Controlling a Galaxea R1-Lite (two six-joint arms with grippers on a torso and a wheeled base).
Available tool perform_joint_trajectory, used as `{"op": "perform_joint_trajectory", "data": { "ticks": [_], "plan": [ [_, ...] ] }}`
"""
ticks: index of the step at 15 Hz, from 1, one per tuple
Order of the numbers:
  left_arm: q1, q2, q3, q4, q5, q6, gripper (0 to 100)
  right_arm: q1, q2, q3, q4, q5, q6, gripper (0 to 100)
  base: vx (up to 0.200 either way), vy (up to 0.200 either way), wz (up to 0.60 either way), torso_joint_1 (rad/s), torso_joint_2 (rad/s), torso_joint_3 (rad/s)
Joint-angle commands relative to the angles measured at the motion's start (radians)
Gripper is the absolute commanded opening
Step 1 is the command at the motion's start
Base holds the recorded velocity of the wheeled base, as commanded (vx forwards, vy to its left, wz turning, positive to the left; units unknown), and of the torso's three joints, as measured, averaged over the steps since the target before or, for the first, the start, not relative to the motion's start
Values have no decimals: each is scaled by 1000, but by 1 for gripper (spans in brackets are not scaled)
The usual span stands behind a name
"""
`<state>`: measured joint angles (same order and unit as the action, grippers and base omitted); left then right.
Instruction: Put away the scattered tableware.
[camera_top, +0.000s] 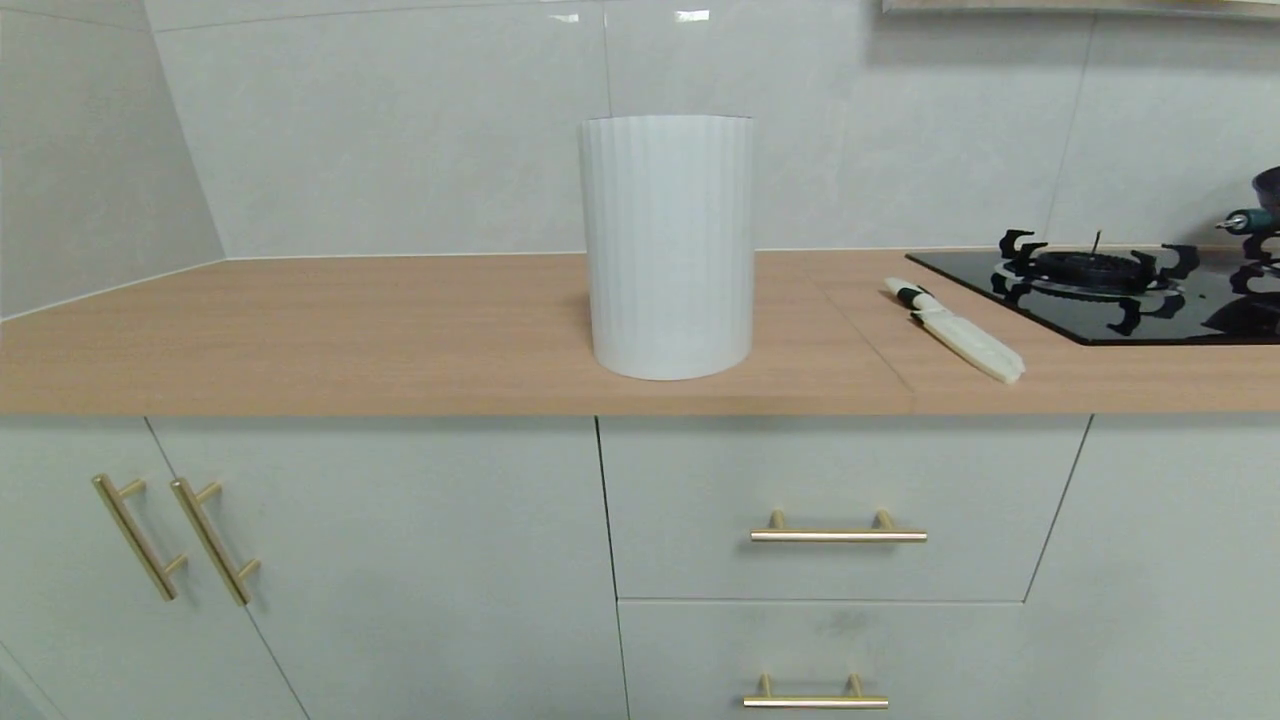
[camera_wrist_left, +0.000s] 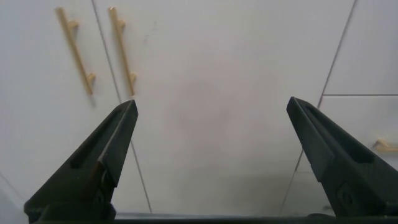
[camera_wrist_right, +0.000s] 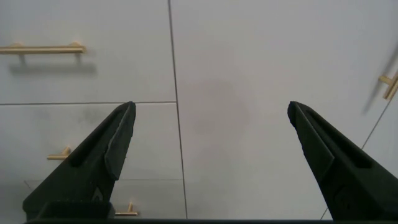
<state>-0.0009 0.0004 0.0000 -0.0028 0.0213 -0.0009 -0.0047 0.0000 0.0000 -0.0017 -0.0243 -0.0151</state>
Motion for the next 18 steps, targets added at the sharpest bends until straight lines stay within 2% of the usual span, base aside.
{"op": "perform_joint_trajectory", "data": {
  "ticks": [1,10,14,18],
  "plan": [
    [1,0,0,0,0,-1,100,0,2,0,0,0,0,100,0,0,0,0,0,0],
    [1,0,0,0,0,-2,100,0,2,0,0,1,0,100,0,0,0,0,0,0],
    [1,0,0,0,0,-2,100,2,2,0,0,1,0,100,0,0,0,54,-215,-223],
    [1,0,0,0,0,-2,100,0,2,0,0,1,0,100,0,0,0,177,-500,-293]
  ]
}}
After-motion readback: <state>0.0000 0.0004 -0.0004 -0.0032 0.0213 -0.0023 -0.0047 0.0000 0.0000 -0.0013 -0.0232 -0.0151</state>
